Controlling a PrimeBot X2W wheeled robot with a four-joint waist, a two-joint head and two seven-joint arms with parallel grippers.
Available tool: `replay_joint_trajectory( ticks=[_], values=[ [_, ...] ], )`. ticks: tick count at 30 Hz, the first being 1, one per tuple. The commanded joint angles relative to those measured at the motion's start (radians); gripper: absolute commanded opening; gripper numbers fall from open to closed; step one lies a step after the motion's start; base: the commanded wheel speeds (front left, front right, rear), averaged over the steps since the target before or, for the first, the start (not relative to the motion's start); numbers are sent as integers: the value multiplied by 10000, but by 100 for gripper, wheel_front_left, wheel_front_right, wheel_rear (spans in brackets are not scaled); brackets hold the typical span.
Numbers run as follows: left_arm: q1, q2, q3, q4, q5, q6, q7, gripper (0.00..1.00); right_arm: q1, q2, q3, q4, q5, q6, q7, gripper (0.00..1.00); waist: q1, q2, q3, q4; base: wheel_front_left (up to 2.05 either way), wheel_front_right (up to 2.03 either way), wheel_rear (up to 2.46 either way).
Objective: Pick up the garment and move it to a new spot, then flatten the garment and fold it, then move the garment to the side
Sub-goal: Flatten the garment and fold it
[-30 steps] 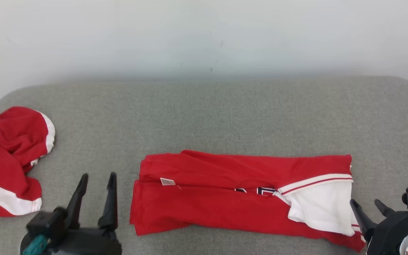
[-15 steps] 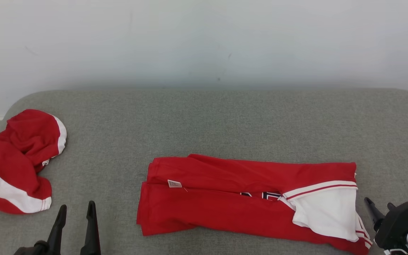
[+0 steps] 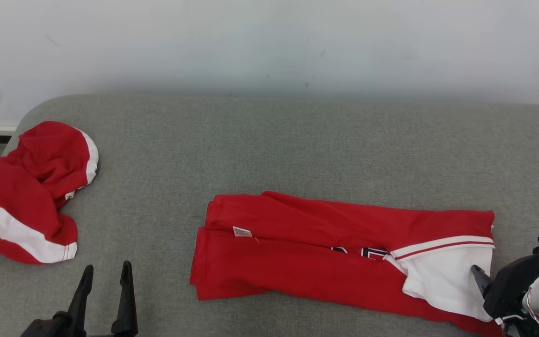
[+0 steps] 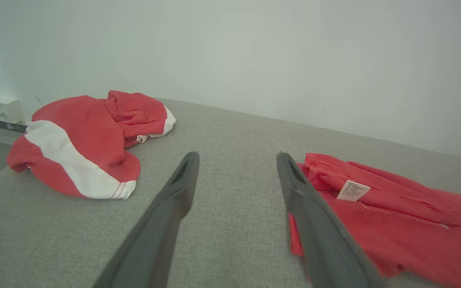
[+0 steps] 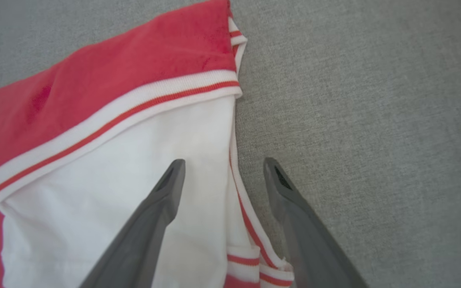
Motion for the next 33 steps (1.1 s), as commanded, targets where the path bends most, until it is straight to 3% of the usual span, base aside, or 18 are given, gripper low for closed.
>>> replay_joint_trajectory(
  ticks=[1,18,19,20,21,27,33],
  values=[
    [-175,-22,-15,54,130,-48,-3,100,-152,73,-61,148,-73,-24,40,100,-1,0,165,128,0,0,0],
    [-688,145,-358,496,377,-118,-3,100,-270,569,-251,1611,-697,-24,498,99,-1,0,352,224,0,0,0],
    [-702,157,-365,498,373,-121,-3,100,-297,606,-228,1622,-689,-24,461,55,-1,0,359,212,0,0,0],
    [-711,174,-362,495,362,-124,-3,100,-354,627,-192,1616,-693,-24,376,24,-1,0,375,193,0,0,0],
    [-725,198,-365,494,356,-127,-3,100,-423,608,-159,1598,-754,-24,272,0,-1,0,391,177,0,0,0],
    [-791,274,-335,522,309,-128,-3,100,-888,316,-17,1607,-1079,-32,-189,0,-1,0,472,68,0,0,0],
    [-906,278,-289,492,297,-133,-3,100,-1247,-330,-597,1410,-1536,-35,-663,0,-1,0,499,-104,0,0,0]
  ],
)
